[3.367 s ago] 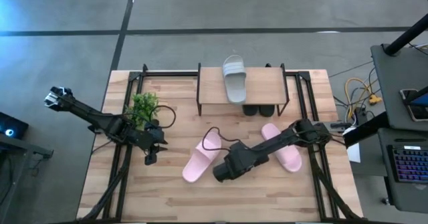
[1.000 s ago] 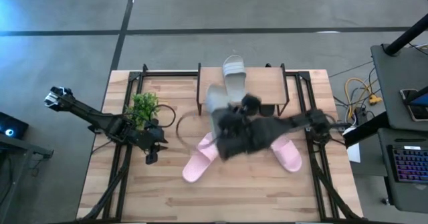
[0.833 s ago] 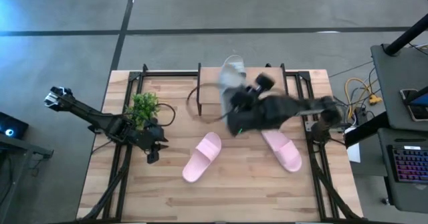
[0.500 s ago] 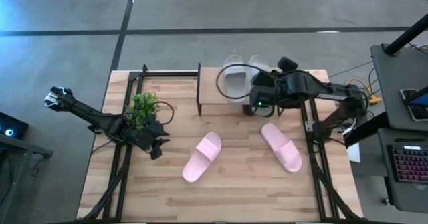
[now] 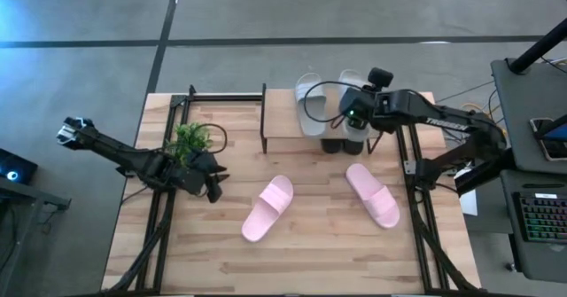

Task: Pick and place slides into the shelf
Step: Put the gray slipper on the shelf

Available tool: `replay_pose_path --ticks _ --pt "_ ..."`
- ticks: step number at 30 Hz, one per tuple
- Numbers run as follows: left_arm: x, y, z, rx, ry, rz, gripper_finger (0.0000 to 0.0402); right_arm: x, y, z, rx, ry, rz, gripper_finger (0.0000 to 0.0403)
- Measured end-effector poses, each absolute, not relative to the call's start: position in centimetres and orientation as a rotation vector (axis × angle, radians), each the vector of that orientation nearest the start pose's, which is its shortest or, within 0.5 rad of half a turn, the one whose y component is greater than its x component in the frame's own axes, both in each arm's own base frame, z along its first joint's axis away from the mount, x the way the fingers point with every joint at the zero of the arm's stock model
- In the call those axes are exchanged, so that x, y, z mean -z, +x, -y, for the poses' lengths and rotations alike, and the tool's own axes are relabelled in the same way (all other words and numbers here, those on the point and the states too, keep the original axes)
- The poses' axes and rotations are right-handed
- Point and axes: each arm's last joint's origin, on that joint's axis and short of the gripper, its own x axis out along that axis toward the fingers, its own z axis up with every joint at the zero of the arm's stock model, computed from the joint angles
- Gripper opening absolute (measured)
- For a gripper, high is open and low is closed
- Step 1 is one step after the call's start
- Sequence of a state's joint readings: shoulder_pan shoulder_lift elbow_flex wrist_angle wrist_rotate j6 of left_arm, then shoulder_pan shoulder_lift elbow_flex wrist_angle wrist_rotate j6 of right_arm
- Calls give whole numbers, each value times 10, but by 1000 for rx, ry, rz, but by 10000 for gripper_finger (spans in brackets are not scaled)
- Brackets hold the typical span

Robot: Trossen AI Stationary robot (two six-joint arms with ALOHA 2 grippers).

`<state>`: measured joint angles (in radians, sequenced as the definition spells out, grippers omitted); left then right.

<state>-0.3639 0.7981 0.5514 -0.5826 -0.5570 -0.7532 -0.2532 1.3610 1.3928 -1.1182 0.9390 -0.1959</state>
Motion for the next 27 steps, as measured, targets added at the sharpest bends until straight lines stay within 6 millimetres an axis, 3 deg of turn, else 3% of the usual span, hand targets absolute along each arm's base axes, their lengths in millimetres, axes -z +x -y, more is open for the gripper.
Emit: replay_pose_path --ticks 6,17,27 --pt "-222 147 32 -484 -353 -622 99 -350 239 95 924 -570 -1178 13" --pt "-222 149 25 -500 -301 -638 99 -320 257 133 916 -506 -1295 13" --pt "-222 149 26 -466 -322 -657 99 -313 264 137 845 -480 -1297 13"
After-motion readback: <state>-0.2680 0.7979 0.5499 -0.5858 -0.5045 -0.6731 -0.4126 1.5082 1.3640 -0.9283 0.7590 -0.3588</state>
